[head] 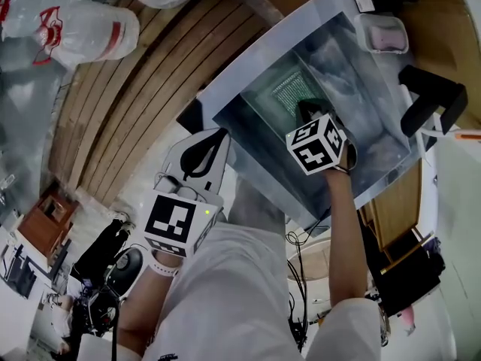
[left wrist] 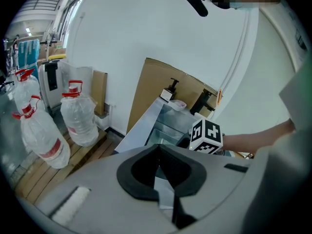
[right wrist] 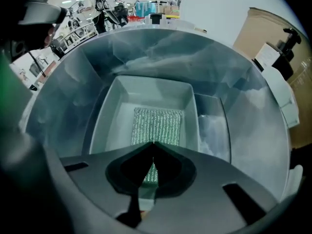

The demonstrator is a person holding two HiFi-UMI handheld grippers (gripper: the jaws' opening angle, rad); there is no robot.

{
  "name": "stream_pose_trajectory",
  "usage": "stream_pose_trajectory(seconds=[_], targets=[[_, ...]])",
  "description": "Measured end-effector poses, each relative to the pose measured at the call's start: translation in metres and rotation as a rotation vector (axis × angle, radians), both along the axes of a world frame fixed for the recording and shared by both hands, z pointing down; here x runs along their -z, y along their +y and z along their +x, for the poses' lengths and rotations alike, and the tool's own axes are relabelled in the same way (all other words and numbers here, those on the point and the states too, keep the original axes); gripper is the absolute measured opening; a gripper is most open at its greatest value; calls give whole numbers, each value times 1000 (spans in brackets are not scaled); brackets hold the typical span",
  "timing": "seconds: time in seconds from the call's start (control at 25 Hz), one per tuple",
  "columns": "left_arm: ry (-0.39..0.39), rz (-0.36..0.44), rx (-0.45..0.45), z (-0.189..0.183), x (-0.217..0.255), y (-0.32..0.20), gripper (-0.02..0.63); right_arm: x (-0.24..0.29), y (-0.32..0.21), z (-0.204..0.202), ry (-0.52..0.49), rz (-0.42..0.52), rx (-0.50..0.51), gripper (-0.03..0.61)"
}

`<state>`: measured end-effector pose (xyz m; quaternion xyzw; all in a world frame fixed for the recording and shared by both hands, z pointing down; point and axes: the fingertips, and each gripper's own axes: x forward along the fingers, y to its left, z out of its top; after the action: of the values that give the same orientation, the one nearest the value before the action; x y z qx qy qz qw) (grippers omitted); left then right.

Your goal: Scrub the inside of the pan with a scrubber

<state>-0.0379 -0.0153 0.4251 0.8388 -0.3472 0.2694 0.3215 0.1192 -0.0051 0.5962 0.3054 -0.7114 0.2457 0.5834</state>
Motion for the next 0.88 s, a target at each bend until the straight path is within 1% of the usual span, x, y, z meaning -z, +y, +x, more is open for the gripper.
stream_pose_trajectory(seconds=[0.12, 0.24, 0.36, 0.48, 0.64, 0.76, 0.88], targets=[[0, -2, 5, -1, -1, 1, 5, 0, -6, -22, -40, 24, -12, 8], [3, 2, 5, -2, 1, 0, 5, 1, -25, -35, -55, 63, -39, 9], [3, -2, 11, -3, 1, 1, 5, 2, -33, -40, -60, 68, -18, 8], [3, 0, 7, -2, 2, 0, 5, 1, -26, -32, -56, 45, -24, 8], [5, 4, 8, 0, 4, -1, 5, 1, 8, -10, -20, -15, -3, 8], [8, 1, 15, 0, 4, -2, 5, 0, 24, -4, -10, -20, -2, 8], [25, -5, 34, 0, 5, -4, 5, -1, 26, -3, 1, -13, -13, 8]])
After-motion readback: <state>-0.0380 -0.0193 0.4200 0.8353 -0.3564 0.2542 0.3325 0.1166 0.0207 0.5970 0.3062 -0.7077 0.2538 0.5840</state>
